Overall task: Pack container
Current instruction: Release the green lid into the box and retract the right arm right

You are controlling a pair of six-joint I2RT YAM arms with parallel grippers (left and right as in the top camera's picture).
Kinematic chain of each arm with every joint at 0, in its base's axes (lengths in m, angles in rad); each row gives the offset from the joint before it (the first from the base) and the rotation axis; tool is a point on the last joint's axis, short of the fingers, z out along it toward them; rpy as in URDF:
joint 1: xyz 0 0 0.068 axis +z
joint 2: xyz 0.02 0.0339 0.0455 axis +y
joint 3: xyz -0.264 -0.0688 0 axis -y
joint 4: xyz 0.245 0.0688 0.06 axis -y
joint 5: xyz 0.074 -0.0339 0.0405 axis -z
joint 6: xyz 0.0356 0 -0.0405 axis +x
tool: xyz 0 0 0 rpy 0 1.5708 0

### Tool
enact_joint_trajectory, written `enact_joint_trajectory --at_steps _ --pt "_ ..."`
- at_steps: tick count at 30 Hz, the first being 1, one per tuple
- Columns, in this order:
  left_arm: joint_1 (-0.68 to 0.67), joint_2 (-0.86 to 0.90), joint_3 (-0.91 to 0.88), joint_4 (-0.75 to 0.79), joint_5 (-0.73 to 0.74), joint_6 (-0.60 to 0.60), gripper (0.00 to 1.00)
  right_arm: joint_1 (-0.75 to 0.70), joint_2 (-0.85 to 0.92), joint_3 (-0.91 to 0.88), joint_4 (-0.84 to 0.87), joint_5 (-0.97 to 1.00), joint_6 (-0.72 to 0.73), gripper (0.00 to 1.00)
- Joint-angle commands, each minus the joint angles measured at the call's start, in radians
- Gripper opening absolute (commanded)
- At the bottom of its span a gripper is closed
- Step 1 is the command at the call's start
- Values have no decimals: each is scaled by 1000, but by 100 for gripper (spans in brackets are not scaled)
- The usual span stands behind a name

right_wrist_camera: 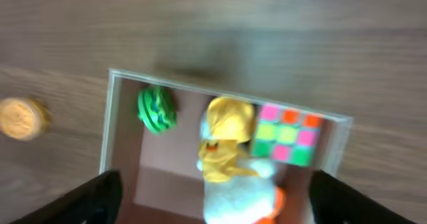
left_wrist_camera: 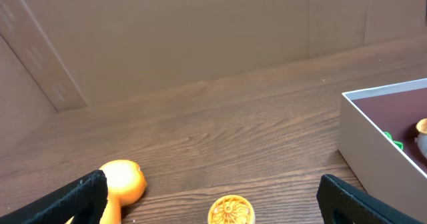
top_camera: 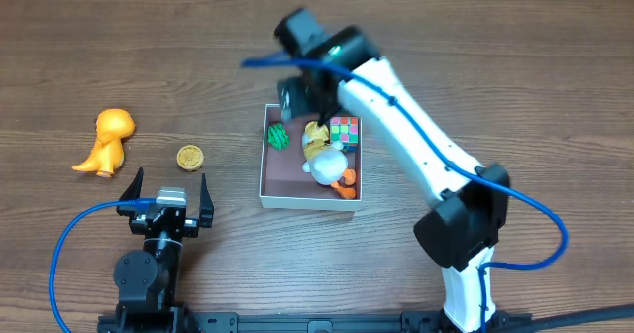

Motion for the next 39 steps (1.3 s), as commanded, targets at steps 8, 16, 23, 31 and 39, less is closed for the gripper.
enact_joint_trajectory --at_steps 8,16,23,31,39 --pt "10 0 -4 0 -10 -11 100 -297 -28 469 -257 101 51 100" --pt "10 0 -4 0 -10 -11 100 -479 -42 432 -257 29 -47 100" --pt "10 0 -4 0 -10 -11 100 -596 -44 181 -257 93 -49 100" --pt "10 0 -4 0 -10 -11 100 -733 -43 11 -254 96 -49 100" --pt "10 0 -4 0 -10 -11 100 -849 -43 6 -256 125 -89 100"
